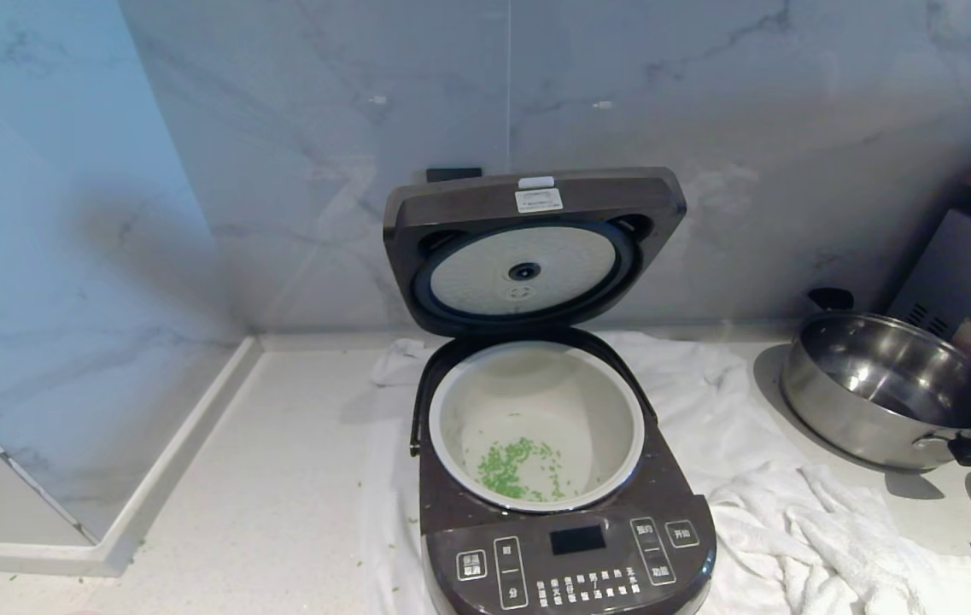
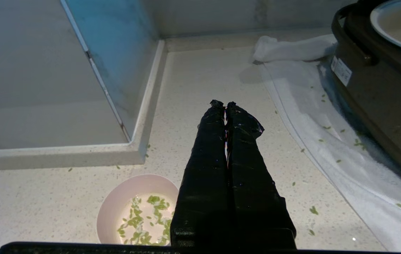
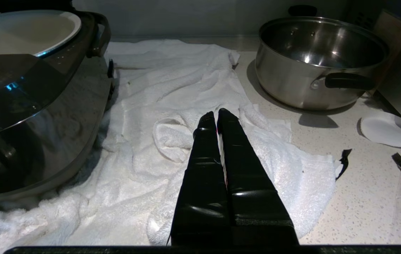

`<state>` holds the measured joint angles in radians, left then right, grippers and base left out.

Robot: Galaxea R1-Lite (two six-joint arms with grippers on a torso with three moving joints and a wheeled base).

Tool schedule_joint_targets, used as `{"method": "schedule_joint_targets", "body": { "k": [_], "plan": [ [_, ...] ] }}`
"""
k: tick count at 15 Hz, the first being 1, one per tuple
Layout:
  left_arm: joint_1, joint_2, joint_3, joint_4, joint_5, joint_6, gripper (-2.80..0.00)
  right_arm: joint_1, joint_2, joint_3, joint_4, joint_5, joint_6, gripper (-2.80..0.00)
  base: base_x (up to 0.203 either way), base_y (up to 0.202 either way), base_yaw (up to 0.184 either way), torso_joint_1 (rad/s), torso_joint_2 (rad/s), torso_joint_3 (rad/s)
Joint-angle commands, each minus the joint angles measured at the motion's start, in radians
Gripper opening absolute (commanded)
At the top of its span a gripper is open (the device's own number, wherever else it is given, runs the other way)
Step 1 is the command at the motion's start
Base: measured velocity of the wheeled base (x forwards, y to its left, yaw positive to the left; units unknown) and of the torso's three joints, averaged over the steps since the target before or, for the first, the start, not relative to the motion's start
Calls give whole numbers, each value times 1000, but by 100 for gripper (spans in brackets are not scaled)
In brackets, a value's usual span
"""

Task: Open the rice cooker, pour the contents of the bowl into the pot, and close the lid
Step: Pour the water from the bowl into the rice cooker

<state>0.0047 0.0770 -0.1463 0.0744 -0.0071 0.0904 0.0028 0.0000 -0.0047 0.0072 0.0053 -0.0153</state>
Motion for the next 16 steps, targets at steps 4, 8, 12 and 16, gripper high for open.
{"method": "schedule_joint_targets", "body": {
  "k": [4,8,12,16],
  "plan": [
    [58,495,-165,54,48,-17,-280,0,0,0,0,1,0,-280,0,0,0,0,0,0],
    [164,931,-341,219,105,-17,-280,0,0,0,0,1,-1,-280,0,0,0,0,0,0],
    [328,1184,-436,298,122,6,-280,0,0,0,0,1,-1,-280,0,0,0,0,0,0],
    [493,1306,-401,290,88,46,-280,0,0,0,0,1,0,-280,0,0,0,0,0,0]
  ]
}}
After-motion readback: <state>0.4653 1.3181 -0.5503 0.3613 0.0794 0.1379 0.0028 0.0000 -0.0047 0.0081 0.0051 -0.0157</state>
